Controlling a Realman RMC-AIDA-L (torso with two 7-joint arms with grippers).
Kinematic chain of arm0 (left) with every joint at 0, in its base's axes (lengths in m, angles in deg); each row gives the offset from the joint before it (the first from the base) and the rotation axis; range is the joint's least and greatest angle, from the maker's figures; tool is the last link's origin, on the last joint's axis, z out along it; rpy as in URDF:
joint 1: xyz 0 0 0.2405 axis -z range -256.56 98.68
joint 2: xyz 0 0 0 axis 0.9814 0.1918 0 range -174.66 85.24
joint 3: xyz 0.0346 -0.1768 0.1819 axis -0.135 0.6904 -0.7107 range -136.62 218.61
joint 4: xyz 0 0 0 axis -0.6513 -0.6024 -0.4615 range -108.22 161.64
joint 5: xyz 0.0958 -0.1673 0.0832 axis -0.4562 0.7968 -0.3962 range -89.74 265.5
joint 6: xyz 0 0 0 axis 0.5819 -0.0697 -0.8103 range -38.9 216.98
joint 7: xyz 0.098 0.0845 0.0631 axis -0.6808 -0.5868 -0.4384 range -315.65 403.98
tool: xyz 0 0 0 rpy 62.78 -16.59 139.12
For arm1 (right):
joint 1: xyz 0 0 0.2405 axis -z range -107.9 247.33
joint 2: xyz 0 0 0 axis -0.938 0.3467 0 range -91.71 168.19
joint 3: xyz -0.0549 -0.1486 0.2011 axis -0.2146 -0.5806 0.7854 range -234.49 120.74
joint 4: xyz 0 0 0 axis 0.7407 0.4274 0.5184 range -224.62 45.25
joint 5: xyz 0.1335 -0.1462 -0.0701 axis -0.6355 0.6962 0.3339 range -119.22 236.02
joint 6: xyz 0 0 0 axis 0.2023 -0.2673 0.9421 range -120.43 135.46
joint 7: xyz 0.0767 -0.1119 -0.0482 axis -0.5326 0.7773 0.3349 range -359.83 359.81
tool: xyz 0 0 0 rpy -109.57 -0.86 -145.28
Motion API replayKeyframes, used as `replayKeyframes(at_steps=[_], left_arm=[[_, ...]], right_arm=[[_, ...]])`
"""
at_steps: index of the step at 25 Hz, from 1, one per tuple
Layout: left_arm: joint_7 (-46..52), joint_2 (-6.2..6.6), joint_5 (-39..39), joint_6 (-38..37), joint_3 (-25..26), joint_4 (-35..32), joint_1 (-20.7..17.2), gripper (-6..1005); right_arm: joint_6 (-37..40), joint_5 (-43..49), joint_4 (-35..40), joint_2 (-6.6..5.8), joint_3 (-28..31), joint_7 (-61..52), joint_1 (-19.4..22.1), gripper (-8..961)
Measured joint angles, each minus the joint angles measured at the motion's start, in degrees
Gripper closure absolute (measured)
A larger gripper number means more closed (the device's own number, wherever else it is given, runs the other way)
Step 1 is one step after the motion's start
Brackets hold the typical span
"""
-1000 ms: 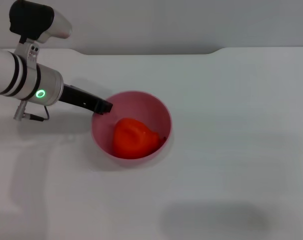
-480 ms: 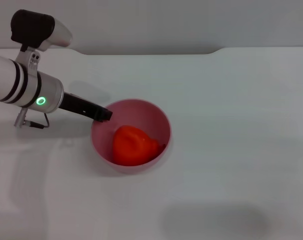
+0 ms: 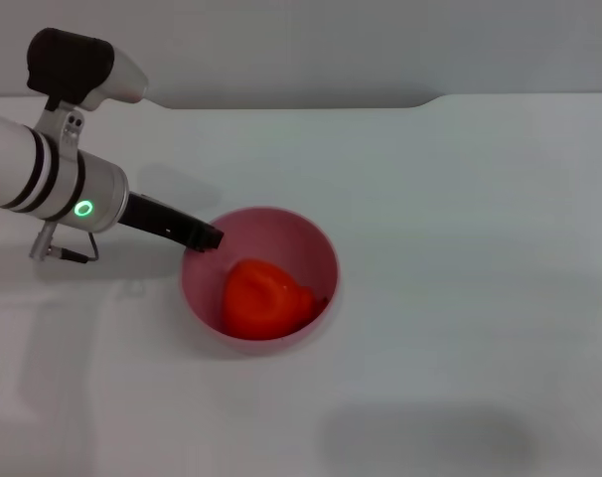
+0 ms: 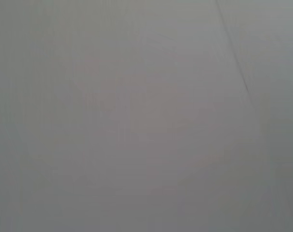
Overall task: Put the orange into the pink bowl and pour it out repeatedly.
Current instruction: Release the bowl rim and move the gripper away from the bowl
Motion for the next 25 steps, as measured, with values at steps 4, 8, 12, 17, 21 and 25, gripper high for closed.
replayKeyframes(at_steps=[4,8,12,17,21,25], left_arm=[[0.03,0.0,0.0,0.04,-0.07,0.02,0.03,914],[0.12,-0.01,0.0,-0.05,-0.2,0.02,0.1,913],[0.2,-0.02,0.0,-0.15,-0.28,0.13,0.13,913],[0.39,-0.02,0.02,-0.46,-0.61,0.19,0.15,912],[0.5,-0.02,0.03,-0.52,-0.76,0.2,0.15,912],[0.58,-0.02,0.0,-0.61,-0.94,0.18,0.15,911]], right_arm=[[0.0,0.09,0.11,-0.07,0.0,-0.95,-0.14,277],[0.0,0.14,0.25,-0.06,0.0,-0.95,-0.25,277],[0.87,0.25,0.59,-0.05,-0.04,-0.95,-0.32,278],[1.46,0.32,0.8,-0.05,-0.09,-0.95,-0.33,278],[1.48,0.33,0.8,-0.04,-0.12,-0.95,-0.34,277],[1.49,0.33,0.81,-0.05,-0.18,-0.94,-0.39,278]])
